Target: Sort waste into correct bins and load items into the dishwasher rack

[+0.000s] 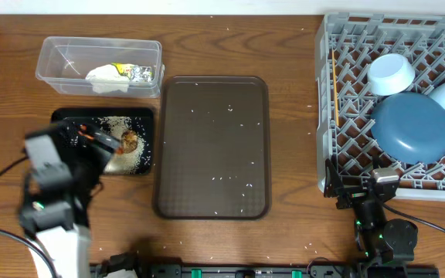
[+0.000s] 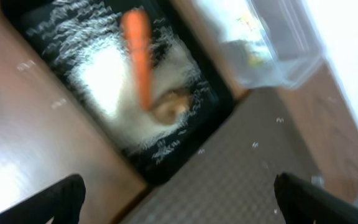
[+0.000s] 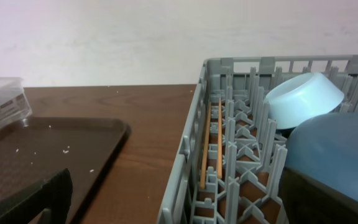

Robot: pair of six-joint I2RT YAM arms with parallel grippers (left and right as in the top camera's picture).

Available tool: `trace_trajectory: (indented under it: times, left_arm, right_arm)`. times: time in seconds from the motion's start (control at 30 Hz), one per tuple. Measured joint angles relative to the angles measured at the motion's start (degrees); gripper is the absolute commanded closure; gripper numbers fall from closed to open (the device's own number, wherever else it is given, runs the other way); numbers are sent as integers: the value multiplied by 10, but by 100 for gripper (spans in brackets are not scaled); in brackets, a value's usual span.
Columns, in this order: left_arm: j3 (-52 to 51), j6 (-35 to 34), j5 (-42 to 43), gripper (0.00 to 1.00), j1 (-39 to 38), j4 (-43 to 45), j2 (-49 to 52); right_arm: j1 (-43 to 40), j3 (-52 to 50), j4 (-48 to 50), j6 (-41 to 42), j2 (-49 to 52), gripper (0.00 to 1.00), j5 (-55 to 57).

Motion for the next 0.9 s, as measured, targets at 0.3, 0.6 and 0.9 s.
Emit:
trace_trajectory:
  times: [0.3, 0.6, 0.9]
  left_arm:
    - [-266, 0, -2, 2, -103, 200, -203]
    - [-431, -3, -3, 2, -127, 292, -344]
    - [-449, 20, -31, 2, -150, 294, -400]
  right_arm:
    - [0, 0, 0, 0, 0, 1, 3]
    - [0, 0, 0, 0, 0, 1, 3]
    - [0, 0, 0, 0, 0, 1, 3]
